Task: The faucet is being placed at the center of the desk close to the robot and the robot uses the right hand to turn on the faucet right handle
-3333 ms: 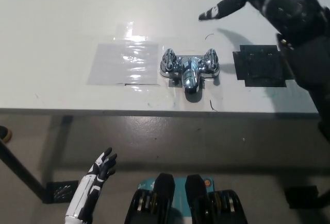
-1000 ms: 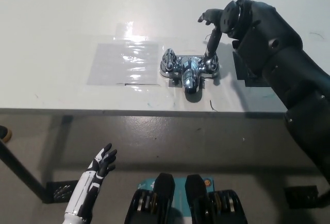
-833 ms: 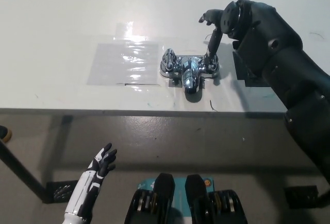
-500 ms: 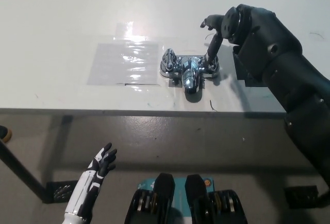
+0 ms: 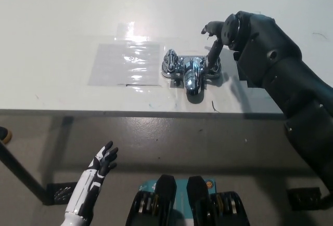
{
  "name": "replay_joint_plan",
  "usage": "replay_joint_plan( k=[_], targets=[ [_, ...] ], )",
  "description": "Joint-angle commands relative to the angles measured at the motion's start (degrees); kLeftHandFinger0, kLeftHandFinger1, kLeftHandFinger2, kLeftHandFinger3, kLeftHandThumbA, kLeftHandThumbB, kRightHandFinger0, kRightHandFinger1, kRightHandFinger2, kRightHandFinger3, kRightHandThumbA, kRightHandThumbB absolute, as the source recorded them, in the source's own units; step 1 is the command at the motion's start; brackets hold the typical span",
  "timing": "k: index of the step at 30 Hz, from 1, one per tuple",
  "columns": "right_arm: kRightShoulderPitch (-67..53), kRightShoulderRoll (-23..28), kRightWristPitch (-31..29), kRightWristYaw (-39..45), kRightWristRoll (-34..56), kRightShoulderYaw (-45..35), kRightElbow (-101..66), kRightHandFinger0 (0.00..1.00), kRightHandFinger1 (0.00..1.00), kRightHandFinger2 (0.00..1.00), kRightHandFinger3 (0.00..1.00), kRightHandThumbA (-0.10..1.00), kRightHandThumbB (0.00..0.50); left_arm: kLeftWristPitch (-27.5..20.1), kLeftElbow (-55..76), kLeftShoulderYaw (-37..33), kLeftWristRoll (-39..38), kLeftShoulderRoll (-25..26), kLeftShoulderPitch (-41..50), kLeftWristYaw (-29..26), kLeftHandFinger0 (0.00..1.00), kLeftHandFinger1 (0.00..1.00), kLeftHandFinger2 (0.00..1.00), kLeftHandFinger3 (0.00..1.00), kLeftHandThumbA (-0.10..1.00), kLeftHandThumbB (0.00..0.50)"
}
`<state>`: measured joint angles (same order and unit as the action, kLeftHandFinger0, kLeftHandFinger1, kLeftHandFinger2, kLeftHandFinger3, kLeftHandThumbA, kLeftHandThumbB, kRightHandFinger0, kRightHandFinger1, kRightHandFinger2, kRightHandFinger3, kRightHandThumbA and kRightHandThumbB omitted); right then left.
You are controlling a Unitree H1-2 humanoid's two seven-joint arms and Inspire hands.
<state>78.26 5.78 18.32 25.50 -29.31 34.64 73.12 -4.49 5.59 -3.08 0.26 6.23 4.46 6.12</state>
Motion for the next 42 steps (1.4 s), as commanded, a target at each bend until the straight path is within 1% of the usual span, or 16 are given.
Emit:
replay_joint_plan(
  k=[1, 7, 10, 16, 18, 21, 25, 26, 27, 29, 31, 33, 35, 37, 39, 42],
  targets=[
    [2.55, 0.64, -1.95, -1.3, -1.88, 0.67, 0.07, 1.0, 1.0, 1.0, 1.0, 0.96, 0.389, -1.08, 1.48, 0.17, -0.13, 0.58, -0.54, 0.43, 1.0, 1.0, 1.0, 1.0, 0.95, 0.137],
    [3.27, 1.35, -2.14, -1.01, -3.08, 2.2, 1.55, 1.0, 1.0, 1.0, 1.0, 0.93, 0.425, -1.09, 1.49, 0.26, -0.49, 0.54, -0.48, 0.53, 1.0, 1.0, 1.0, 1.0, 0.95, 0.132],
    [3.38, 1.88, -1.75, -1.0, -2.82, 1.85, 1.66, 1.0, 1.0, 1.0, 1.0, 0.87, 0.399, -1.03, 1.43, 0.26, -0.55, 0.47, -0.43, 0.53, 1.0, 1.0, 1.0, 1.0, 0.95, 0.143],
    [3.84, 3.0, -2.82, -0.47, -5.14, 4.32, 2.7, 1.0, 1.0, 1.0, 1.0, 0.88, 0.385, -0.98, 1.64, 0.14, 0.11, 0.54, -0.43, 0.37, 1.0, 1.0, 1.0, 1.0, 0.95, 0.135],
    [4.21, 3.43, -2.63, 0.28, -5.69, 5.11, 3.32, 1.0, 1.0, 1.0, 1.0, 0.86, 0.4, -1.05, 1.5, 0.15, 0.07, 0.56, -0.56, 0.41, 1.0, 1.0, 1.0, 1.0, 0.95, 0.134],
    [4.48, 3.89, -2.36, 1.55, -5.23, 5.12, 3.77, 1.0, 1.0, 1.0, 1.0, 0.83, 0.398, -0.96, 1.46, 0.24, -0.07, 0.55, -0.66, 0.39, 1.0, 1.0, 1.0, 1.0, 0.95, 0.142],
    [4.39, 4.47, -1.29, 0.84, -3.96, 3.66, 4.34, 1.0, 1.0, 1.0, 1.0, 0.7, 0.427, -0.63, 1.71, 0.3, -0.24, 0.41, -0.66, 0.33, 1.0, 1.0, 1.0, 1.0, 0.95, 0.144],
    [4.73, 4.71, -2.74, 3.86, -4.16, 4.26, 4.69, 1.0, 1.0, 1.0, 1.0, 0.76, 0.351, -0.72, 1.66, 0.29, -0.12, 0.41, -0.71, 0.29, 1.0, 1.0, 1.0, 1.0, 0.95, 0.144],
    [4.74, 4.76, -2.69, 4.14, -4.23, 4.32, 4.7, 1.0, 1.0, 1.0, 1.0, 0.73, 0.388, -0.76, 1.68, 0.27, 0.07, 0.43, -0.67, 0.23, 1.0, 1.0, 1.0, 1.0, 0.95, 0.143],
    [4.7, 4.81, -1.86, 3.47, -4.07, 3.96, 4.67, 1.0, 1.0, 1.0, 1.0, 0.66, 0.387, -1.04, 1.57, 0.27, 0.22, 0.5, -0.65, 0.2, 1.0, 1.0, 1.0, 1.0, 0.95, 0.133],
    [4.81, 4.92, -2.09, 4.33, -3.75, 3.73, 4.87, 1.0, 1.0, 1.0, 1.0, 0.64, 0.398, -1.23, 1.46, 0.3, 0.12, 0.51, -0.66, 0.22, 1.0, 1.0, 1.0, 1.0, 0.95, 0.133],
    [4.76, 5.08, -2.07, 4.72, -3.24, 3.22, 4.97, 1.0, 1.0, 1.0, 1.0, 0.58, 0.428, -1.03, 1.5, 0.23, -0.01, 0.43, -0.65, 0.3, 1.0, 1.0, 1.0, 1.0, 0.96, 0.132],
    [4.77, 5.17, -2.02, 5.59, -2.58, 2.46, 4.95, 1.0, 1.0, 1.0, 1.0, 0.54, 0.422, -0.3, 1.94, 0.28, -0.11, 0.39, -0.59, 0.28, 1.0, 1.0, 1.0, 1.0, 0.95, 0.133],
    [4.85, 5.23, -2.12, 5.95, -3.09, 2.75, 4.92, 1.0, 1.0, 1.0, 1.0, 0.55, 0.419, -0.6, 1.71, 0.25, -0.07, 0.44, -0.75, 0.33, 1.0, 1.0, 1.0, 1.0, 0.95, 0.132],
    [4.81, 5.27, -1.94, 5.36, -3.47, 2.81, 4.76, 1.0, 1.0, 1.0, 1.0, 0.51, 0.452, -0.59, 1.63, 0.25, 0.03, 0.52, -0.86, 0.33, 1.0, 1.0, 1.0, 1.0, 0.95, 0.132],
    [5.13, 5.37, -2.68, 6.06, -3.99, 3.34, 5.06, 1.0, 1.0, 1.0, 1.0, 0.48, 0.457, -0.23, 1.86, 0.33, -0.16, 0.45, -0.94, 0.31, 1.0, 1.0, 1.0, 1.0, 0.95, 0.148]
  ],
)
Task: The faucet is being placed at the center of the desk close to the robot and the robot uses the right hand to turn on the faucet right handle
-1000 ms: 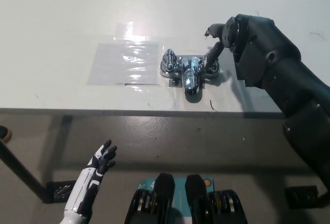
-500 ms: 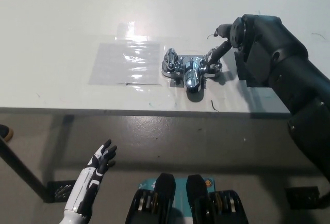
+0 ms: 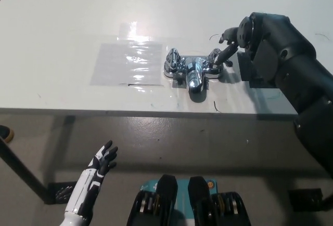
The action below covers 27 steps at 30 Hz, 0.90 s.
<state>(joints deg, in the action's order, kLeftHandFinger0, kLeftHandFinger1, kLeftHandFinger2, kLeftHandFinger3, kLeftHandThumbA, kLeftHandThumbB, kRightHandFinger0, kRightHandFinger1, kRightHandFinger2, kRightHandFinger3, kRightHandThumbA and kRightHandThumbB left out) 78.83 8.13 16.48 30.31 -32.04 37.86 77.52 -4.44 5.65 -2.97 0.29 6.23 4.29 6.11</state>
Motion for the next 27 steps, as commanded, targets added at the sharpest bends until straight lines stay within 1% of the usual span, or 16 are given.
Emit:
replay_joint_plan(
  k=[1, 2, 4, 7, 9, 11, 12, 15, 17, 19, 20, 21, 22, 23, 24, 27],
  targets=[
    [4.69, 3.16, -0.98, 1.45, -1.12, 0.01, 0.7, 1.0, 1.0, 1.0, 1.0, 0.47, 0.474, 0.01, 1.95, 0.25, -0.45, 0.45, -0.83, 0.43, 1.0, 1.0, 1.0, 1.0, 0.95, 0.147],
    [4.82, 3.25, -1.05, 1.5, -1.35, 0.22, 0.77, 1.0, 1.0, 1.0, 1.0, 0.45, 0.499, 0.07, 1.99, 0.28, -0.51, 0.4, -0.84, 0.39, 1.0, 1.0, 1.0, 1.0, 0.95, 0.148],
    [4.97, 3.37, -1.03, 1.33, -1.9, 0.7, 0.79, 1.0, 1.0, 1.0, 1.0, 0.46, 0.5, -0.02, 1.93, 0.25, -0.38, 0.48, -0.88, 0.42, 1.0, 1.0, 1.0, 1.0, 0.95, 0.149],
    [5.09, 3.72, -1.39, 1.24, -2.46, 1.38, 0.87, 1.0, 1.0, 1.0, 1.0, 0.45, 0.5, -0.4, 1.68, 0.28, -0.17, 0.42, -0.97, 0.25, 1.0, 1.0, 1.0, 1.0, 0.95, 0.149],
    [5.46, 3.84, -1.64, 1.51, -2.95, 2.13, 0.99, 1.0, 1.0, 1.0, 1.0, 0.45, 0.5, -1.02, 1.53, 0.34, -0.37, 0.47, -1.02, 0.32, 1.0, 1.0, 1.0, 1.0, 0.95, 0.137],
    [5.64, 3.89, -1.25, 0.92, -3.4, 2.79, 1.23, 1.0, 1.0, 1.0, 1.0, 0.45, 0.5, -0.77, 1.56, 0.36, -0.4, 0.46, -1.01, 0.32, 1.0, 1.0, 1.0, 1.0, 0.95, 0.141],
    [5.82, 3.89, -1.09, 1.2, -3.77, 3.33, 1.4, 1.0, 1.0, 1.0, 1.0, 0.45, 0.5, -0.76, 1.54, 0.34, -0.31, 0.48, -1.0, 0.32, 1.0, 1.0, 1.0, 1.0, 0.95, 0.135],
    [6.27, 3.93, -1.14, 2.29, -4.65, 4.79, 1.83, 1.0, 1.0, 1.0, 1.0, 0.48, 0.5, -0.58, 1.55, 0.34, -0.06, 0.52, -1.01, 0.24, 1.0, 1.0, 1.0, 1.0, 0.96, 0.138],
    [5.92, 4.4, -1.23, -0.48, -4.85, 5.1, 1.55, 1.0, 1.0, 1.0, 1.0, 0.47, 0.5, -0.76, 1.56, 0.34, -0.34, 0.57, -1.02, 0.41, 1.0, 1.0, 1.0, 1.0, 0.96, 0.124],
    [5.82, 4.69, -1.34, -1.27, -5.16, 5.61, 1.42, 1.0, 1.0, 1.0, 1.0, 0.48, 0.5, -0.87, 1.21, 0.34, -0.37, 0.49, -1.15, 0.38, 1.0, 1.0, 1.0, 1.0, 0.96, 0.125],
    [5.72, 4.83, -1.7, -1.79, -5.5, 5.97, 1.32, 1.0, 1.0, 1.0, 1.0, 0.51, 0.497, -0.74, 1.24, 0.37, -0.42, 0.47, -1.14, 0.37, 1.0, 1.0, 1.0, 1.0, 0.96, 0.131],
    [5.43, 5.09, -2.44, -3.19, -6.05, 6.41, 1.09, 1.0, 1.0, 1.0, 1.0, 0.54, 0.471, -0.69, 1.25, 0.36, -0.32, 0.5, -1.14, 0.35, 1.0, 1.0, 1.0, 1.0, 0.96, 0.132],
    [5.25, 5.23, -2.75, -4.01, -6.24, 6.54, 0.92, 1.0, 1.0, 1.0, 1.0, 0.55, 0.465, -0.89, 1.18, 0.34, -0.19, 0.55, -1.16, 0.34, 1.0, 1.0, 1.0, 1.0, 0.96, 0.132],
    [4.8, 5.22, -1.22, -7.09, -5.09, 5.04, 0.64, 1.0, 1.0, 1.0, 1.0, 0.52, 0.446, -0.67, 1.34, 0.32, -0.18, 0.57, -1.14, 0.36, 1.0, 1.0, 1.0, 1.0, 0.96, 0.131],
    [4.69, 5.23, -0.57, -7.93, -4.43, 4.23, 0.48, 1.0, 1.0, 1.0, 1.0, 0.49, 0.433, -0.68, 1.33, 0.3, -0.03, 0.6, -1.14, 0.32, 1.0, 1.0, 1.0, 1.0, 0.96, 0.13],
    [4.41, 5.12, 0.69, -10.51, -4.76, 3.85, 0.19, 1.0, 1.0, 1.0, 1.0, 0.53, 0.41, -0.32, 1.7, 0.35, -0.42, 0.52, -1.04, 0.42, 1.0, 1.0, 1.0, 1.0, 0.96, 0.124]
  ],
)
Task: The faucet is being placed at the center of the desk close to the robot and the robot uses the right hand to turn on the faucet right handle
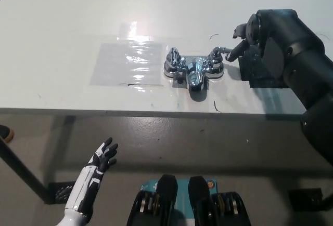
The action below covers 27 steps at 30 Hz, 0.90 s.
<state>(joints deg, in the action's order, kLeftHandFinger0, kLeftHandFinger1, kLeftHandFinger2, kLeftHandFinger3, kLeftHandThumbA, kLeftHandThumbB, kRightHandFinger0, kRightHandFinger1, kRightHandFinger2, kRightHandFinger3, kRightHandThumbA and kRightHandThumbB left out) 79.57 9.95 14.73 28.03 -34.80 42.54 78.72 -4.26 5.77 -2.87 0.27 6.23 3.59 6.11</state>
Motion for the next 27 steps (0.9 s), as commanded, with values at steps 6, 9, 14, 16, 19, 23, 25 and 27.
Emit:
replay_joint_plan(
  k=[6, 9, 14, 16, 19, 23, 25, 27],
  targets=[
    [3.38, 3.32, 3.58, -11.79, -2.24, -1.33, -1.61, 1.0, 1.0, 1.0, 1.0, 0.54, 0.425, -0.05, 1.84, 0.31, -0.46, 0.5, -0.55, 0.39, 1.0, 1.0, 1.0, 1.0, 0.95, 0.135],
    [3.3, 3.44, 3.68, -12.89, -2.23, -1.64, -1.17, 1.0, 1.0, 1.0, 1.0, 0.5, 0.411, -0.19, 1.67, 0.35, -0.63, 0.57, -0.56, 0.5, 1.0, 1.0, 1.0, 1.0, 0.96, 0.137],
    [3.57, 4.29, 3.36, -12.05, -2.22, -1.81, -1.17, 1.0, 1.0, 1.0, 1.0, 0.49, 0.437, -0.41, 1.47, 0.28, -0.2, 0.65, -0.64, 0.42, 1.0, 1.0, 1.0, 1.0, 0.97, 0.137],
    [3.97, 4.88, 2.98, -10.77, -2.51, -1.49, -1.39, 1.0, 1.0, 1.0, 1.0, 0.51, 0.442, -0.48, 1.23, 0.35, -0.39, 0.68, -0.86, 0.48, 1.0, 1.0, 1.0, 1.0, 0.97, 0.139],
    [4.65, 5.98, 2.84, -9.26, -2.86, -1.16, -1.47, 1.0, 1.0, 1.0, 1.0, 0.45, 0.406, -0.32, 1.32, 0.56, -0.43, 0.47, -0.72, 0.18, 1.0, 1.0, 1.0, 1.0, 0.96, 0.137],
    [5.22, 8.91, 4.33, -9.58, -4.02, -0.74, -3.45, 1.0, 1.0, 1.0, 1.0, 0.32, 0.394, 0.03, 1.61, 0.49, -0.52, 0.44, -0.48, 0.32, 1.0, 1.0, 1.0, 1.0, 0.95, 0.139],
    [5.36, 11.22, 5.51, -10.06, -4.67, -1.17, -6.63, 1.0, 1.0, 1.0, 1.0, 0.29, 0.364, -0.16, 1.46, 0.56, -0.39, 0.44, -0.6, 0.2, 1.0, 1.0, 1.0, 1.0, 0.95, 0.125],
    [5.11, 14.15, 5.88, -11.45, -5.05, -2.28, -10.66, 1.0, 1.0, 1.0, 1.0, 0.29, 0.343, 0.3, 1.72, 0.59, -0.31, 0.48, -0.66, 0.17, 1.0, 1.0, 1.0, 1.0, 0.95, 0.121]
  ],
)
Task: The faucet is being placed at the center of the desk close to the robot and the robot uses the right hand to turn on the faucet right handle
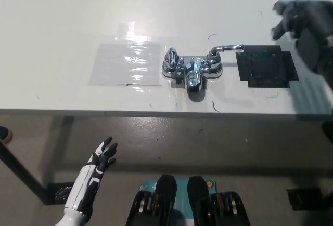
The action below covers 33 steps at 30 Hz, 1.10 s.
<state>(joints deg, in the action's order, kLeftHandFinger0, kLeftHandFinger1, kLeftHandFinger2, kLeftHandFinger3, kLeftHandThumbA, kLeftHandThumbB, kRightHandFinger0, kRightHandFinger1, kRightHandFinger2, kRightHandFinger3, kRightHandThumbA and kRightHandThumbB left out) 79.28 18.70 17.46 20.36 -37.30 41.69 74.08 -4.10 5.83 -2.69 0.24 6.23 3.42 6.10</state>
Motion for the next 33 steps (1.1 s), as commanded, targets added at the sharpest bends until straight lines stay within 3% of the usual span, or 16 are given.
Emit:
replay_joint_plan(
  k=[1, 4, 6, 7, 9, 10, 11, 13, 18, 20, 21, 22, 28, 30, 31, 33],
  targets=[
    [5.36, 6.35, 3.97, -3.78, -2.86, -1.77, -7.95, 1.0, 1.0, 1.0, 1.0, 0.3, 0.341, 0.22, 1.67, 0.46, -0.39, 0.55, -0.64, 0.24, 1.0, 1.0, 1.0, 1.0, 0.95, 0.119],
    [3.65, 10.99, 6.43, -5.18, -3.47, -5.08, -19.06, 1.0, 1.0, 1.0, 1.0, 0.27, 0.349, 0.23, 1.39, 0.52, -0.48, 0.5, -0.73, 0.21, 1.0, 1.0, 1.0, 1.0, 0.95, 0.119],
    [0.64, 14.29, 8.4, -5.58, -3.97, -8.68, -30.37, 1.0, 1.0, 1.0, 1.0, 0.3, 0.306, 0.02, 1.24, 0.54, -0.47, 0.55, -0.69, 0.22, 1.0, 1.0, 1.0, 1.0, 0.95, 0.115],
    [-2.45, 16.69, 9.41, -6.62, -5.08, -12.53, -40.13, 1.0, 1.0, 1.0, 1.0, 0.41, 0.261, -0.08, 1.1, 0.55, -0.41, 0.57, -0.73, 0.2, 1.0, 1.0, 1.0, 1.0, 0.95, 0.111],
    [-8.05, 17.5, 9.47, -12.03, -6.09, -20.86, -52.81, 1.0, 1.0, 1.0, 1.0, 0.33, 0.223, -0.09, 1.04, 0.58, -0.12, 0.49, -0.76, -0.03, 1.0, 1.0, 1.0, 1.0, 0.95, 0.111],
    [-9.35, 17.47, 9.47, -13.23, -6.6, -22.82, -55.5, 1.0, 1.0, 1.0, 1.0, 0.32, 0.221, -0.09, 1.01, 0.58, -0.02, 0.48, -0.76, -0.1, 1.0, 1.0, 1.0, 1.0, 0.95, 0.111],
    [-13.01, 17.09, 9.47, -15.62, -8.5, -27.66, -63.3, 1.0, 1.0, 1.0, 1.0, 0.32, 0.159, -0.45, 0.5, 0.56, -0.22, 0.56, -1.21, 0.08, 1.0, 1.0, 1.0, 1.0, 0.95, 0.106],
    [-18.7, 15.56, 9.47, -18.68, -9.97, -34.58, -76.15, 1.0, 1.0, 1.0, 1.0, 0.33, 0.117, -0.98, 0.13, 0.64, -0.04, 0.76, -1.28, 0.05, 1.0, 1.0, 1.0, 1.0, 0.95, 0.102],
    [-27.86, 12.21, 8.98, -22.31, -7.2, -42.88, -97.17, 1.0, 1.0, 1.0, 1.0, 0.32, 0.116, -1.0, -0.61, 0.76, -0.05, 1.15, -1.91, 0.21, 1.0, 1.0, 1.0, 1.0, 0.95, 0.088],
    [-32.04, 9.66, 6.68, -22.71, -4.6, -46.41, -105.91, 1.0, 1.0, 1.0, 1.0, 0.4, 0.103, -0.51, -0.88, 0.93, -0.18, 1.19, -2.79, 0.16, 1.0, 1.0, 1.0, 1.0, 0.95, 0.09],
    [-33.51, 8.8, 6.5, -22.28, -4.24, -47.2, -109.77, 1.0, 1.0, 1.0, 1.0, 0.54, 0.098, -0.26, -1.1, 1.07, -0.37, 1.12, -3.53, 0.1, 1.0, 1.0, 1.0, 1.0, 0.95, 0.101],
    [-34.57, 8.02, 6.11, -22.15, -3.78, -47.86, -112.6, 1.0, 1.0, 1.0, 1.0, 0.57, 0.099, -0.1, -1.32, 1.2, -0.48, 1.1, -4.2, 0.03, 1.0, 1.0, 1.0, 1.0, 0.95, 0.103],
    [-42.5, 0.47, -10.69, -32.51, 9.79, -51.21, -118.21, 1.0, 1.0, 1.0, 1.0, 0.31, 0.073, -0.81, -3.8, 1.85, -1.23, 1.11, -9.19, -0.12, 1.0, 1.0, 1.0, 1.0, 0.94, 0.088],
    [-43.23, 0.44, -14.57, -34.37, 10.14, -51.48, -117.97, 1.0, 1.0, 1.0, 1.0, 0.31, 0.072, -1.3, -5.02, 1.5, -0.91, 0.7, -10.8, -0.19, 1.0, 1.0, 1.0, 1.0, 0.95, 0.089],
    [-44.41, -0.69, -18.33, -35.93, 10.88, -50.71, -118.52, 1.0, 1.0, 1.0, 1.0, 0.23, 0.061, -1.44, -5.45, 1.38, -0.63, 0.7, -11.31, -0.24, 1.0, 1.0, 1.0, 1.0, 0.95, 0.087],
    [-44.96, -2.38, -19.24, -37.2, 8.08, -48.86, -121.03, 1.0, 1.0, 1.0, 1.0, 0.27, 0.046, -1.6, -5.83, 1.37, -0.67, 0.56, -11.86, -0.3, 1.0, 1.0, 1.0, 1.0, 0.95, 0.09]
  ],
)
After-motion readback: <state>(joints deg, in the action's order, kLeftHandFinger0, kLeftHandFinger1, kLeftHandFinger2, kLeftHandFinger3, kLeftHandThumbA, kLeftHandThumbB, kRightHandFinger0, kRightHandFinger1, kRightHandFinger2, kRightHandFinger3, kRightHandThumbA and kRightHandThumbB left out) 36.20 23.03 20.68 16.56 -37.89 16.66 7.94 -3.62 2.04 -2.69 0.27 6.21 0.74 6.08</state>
